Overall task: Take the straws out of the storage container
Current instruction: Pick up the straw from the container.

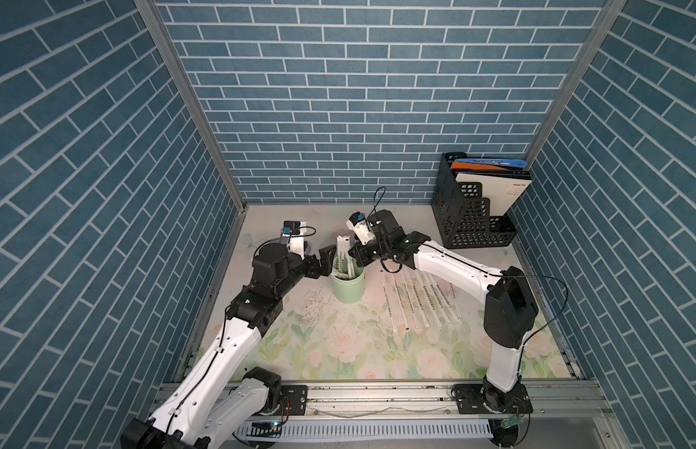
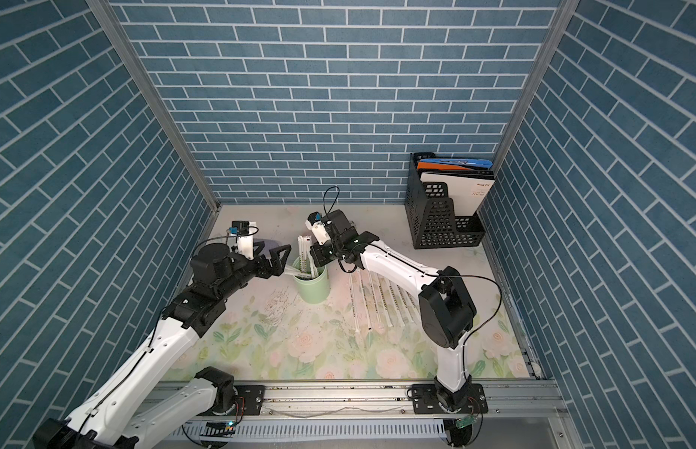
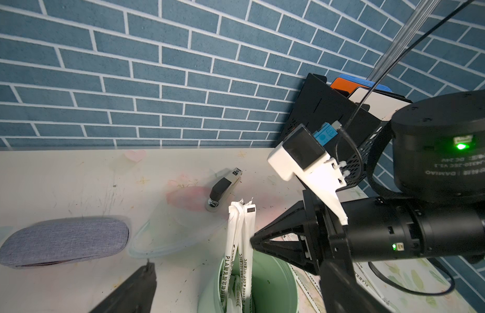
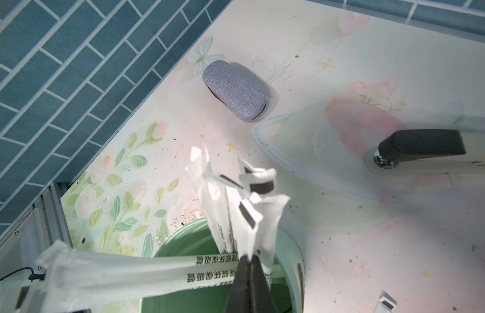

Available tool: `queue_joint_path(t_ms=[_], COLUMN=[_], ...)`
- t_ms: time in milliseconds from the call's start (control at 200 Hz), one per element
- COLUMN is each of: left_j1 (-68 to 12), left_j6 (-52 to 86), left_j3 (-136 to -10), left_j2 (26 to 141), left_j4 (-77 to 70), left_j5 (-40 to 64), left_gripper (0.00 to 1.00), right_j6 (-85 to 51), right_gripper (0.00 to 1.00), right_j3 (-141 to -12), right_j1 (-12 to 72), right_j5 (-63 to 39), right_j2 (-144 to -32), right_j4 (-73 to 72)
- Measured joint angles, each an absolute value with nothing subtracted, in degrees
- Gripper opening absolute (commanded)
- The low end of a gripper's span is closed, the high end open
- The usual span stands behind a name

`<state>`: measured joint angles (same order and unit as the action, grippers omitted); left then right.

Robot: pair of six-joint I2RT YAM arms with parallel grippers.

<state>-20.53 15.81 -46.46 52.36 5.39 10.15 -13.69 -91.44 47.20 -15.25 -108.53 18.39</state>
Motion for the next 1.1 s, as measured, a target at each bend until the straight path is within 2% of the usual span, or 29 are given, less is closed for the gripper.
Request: queue_joint_path(t_ms=[730, 1100], left_j1=[-20.5, -20.5], left_j6=[15.8, 15.8], left_j3=[-46.5, -46.5], left_j2=[52.4, 52.4], left_j4=[5.4, 5.4], left_j5=[10.2, 10.2], left_gripper=[1.0, 1.0], right_j6=[-13.7, -13.7], right_gripper=[0.0, 0.0], right_j3=[-90.2, -93.6], right_j1=[47.3, 47.4], right_j5=[-15.2, -15.2], right_j2=[-102.2, -95.0], right_j4=[18.4, 20.8])
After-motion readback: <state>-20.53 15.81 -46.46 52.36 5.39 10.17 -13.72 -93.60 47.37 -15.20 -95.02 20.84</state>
